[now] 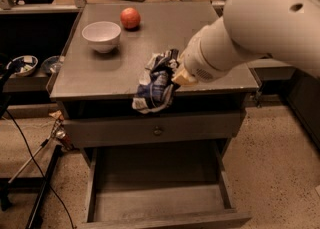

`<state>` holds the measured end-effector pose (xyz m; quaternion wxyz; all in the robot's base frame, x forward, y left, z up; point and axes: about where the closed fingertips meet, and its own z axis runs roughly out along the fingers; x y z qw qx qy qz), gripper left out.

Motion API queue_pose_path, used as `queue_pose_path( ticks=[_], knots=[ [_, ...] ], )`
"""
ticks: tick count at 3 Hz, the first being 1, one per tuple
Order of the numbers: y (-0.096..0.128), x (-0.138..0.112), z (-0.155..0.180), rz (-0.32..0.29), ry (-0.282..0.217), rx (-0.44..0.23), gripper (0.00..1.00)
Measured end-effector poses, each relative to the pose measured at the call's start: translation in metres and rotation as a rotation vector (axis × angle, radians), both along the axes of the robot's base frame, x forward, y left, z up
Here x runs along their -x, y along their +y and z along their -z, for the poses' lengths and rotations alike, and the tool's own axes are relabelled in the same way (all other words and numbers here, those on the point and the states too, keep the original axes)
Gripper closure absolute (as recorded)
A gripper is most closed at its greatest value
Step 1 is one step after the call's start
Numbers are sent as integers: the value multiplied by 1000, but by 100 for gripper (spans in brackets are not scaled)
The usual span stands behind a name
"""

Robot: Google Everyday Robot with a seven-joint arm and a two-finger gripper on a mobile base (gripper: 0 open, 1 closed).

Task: Place blue chip bag into middle drawer

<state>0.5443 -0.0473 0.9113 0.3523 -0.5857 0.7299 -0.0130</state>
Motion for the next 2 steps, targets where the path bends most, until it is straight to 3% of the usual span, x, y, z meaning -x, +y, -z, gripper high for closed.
queue_pose_path(
  ticks=[2],
  knots=[
    [-12, 46, 56, 64, 93, -28, 100]
  ],
)
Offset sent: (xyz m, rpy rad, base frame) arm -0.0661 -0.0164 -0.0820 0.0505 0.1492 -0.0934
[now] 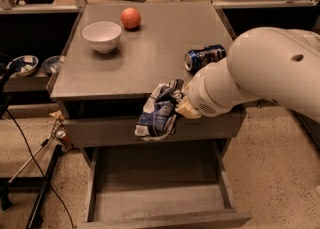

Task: Place blue chip bag into middle drawer

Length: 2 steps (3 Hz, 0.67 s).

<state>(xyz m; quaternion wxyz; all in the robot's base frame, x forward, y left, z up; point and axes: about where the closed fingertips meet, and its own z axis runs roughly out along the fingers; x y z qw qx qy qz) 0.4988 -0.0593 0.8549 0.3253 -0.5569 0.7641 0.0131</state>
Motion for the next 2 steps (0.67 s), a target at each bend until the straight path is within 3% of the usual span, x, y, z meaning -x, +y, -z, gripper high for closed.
queue_pose_path(
  ticks=[1, 2],
  knots=[
    [0, 0, 0, 0, 0, 0, 100],
    [-3, 2, 47, 55, 62, -9, 100]
  ],
)
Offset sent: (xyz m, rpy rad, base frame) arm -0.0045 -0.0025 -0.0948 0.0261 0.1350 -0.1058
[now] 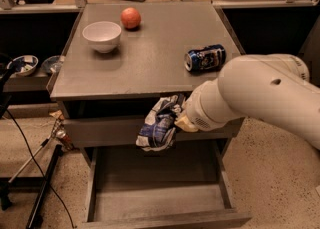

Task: Place blue chip bag into middle drawer

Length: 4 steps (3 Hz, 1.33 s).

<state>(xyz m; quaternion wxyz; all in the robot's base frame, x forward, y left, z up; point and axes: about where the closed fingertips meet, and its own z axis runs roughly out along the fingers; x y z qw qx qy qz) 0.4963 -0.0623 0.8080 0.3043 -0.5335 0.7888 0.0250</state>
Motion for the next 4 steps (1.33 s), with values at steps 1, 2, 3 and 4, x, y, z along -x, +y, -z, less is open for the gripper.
queue_pose_path(
  ticks=[1, 2, 3, 4],
  knots=[
    [-4, 0, 25, 30, 29, -2, 100],
    [-5, 1, 42, 69, 81, -17, 100],
    [-4, 1, 42, 72, 83, -19, 100],
    [-2, 8, 74, 83, 126, -7, 100]
  ],
)
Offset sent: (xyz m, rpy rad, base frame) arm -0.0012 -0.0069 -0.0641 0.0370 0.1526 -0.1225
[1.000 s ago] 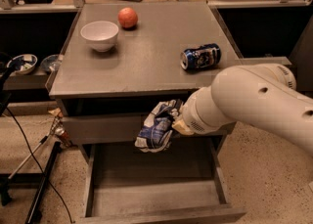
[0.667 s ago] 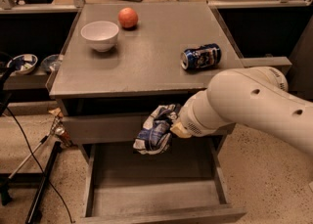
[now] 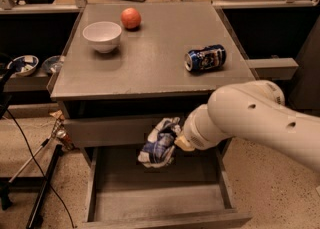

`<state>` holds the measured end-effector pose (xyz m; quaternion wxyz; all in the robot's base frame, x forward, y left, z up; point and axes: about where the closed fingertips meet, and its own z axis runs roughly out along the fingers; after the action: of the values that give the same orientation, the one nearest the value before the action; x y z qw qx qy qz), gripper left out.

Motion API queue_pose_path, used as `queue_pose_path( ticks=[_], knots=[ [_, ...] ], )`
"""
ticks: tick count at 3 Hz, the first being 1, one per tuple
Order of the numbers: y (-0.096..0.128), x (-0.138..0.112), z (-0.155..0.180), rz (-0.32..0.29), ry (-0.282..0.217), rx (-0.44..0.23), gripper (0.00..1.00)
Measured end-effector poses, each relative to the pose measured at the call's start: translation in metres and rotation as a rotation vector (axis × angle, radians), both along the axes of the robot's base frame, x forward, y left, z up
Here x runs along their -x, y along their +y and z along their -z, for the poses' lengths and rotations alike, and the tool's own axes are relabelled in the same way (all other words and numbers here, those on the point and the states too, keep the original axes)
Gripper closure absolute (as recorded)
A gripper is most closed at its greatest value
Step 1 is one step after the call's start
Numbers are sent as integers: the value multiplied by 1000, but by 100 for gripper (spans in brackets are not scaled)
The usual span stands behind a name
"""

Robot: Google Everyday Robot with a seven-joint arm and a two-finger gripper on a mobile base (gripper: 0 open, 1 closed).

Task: Place blue chip bag into middle drawer

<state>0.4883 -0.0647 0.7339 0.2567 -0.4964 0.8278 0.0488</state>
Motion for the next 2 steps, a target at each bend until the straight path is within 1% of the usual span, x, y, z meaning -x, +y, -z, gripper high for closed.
queue_pose_path(
  ticks=[1, 2],
  knots=[
    [-6, 7, 32, 29, 47, 11, 100],
    [-14, 10, 73, 74, 116, 20, 100]
  ],
)
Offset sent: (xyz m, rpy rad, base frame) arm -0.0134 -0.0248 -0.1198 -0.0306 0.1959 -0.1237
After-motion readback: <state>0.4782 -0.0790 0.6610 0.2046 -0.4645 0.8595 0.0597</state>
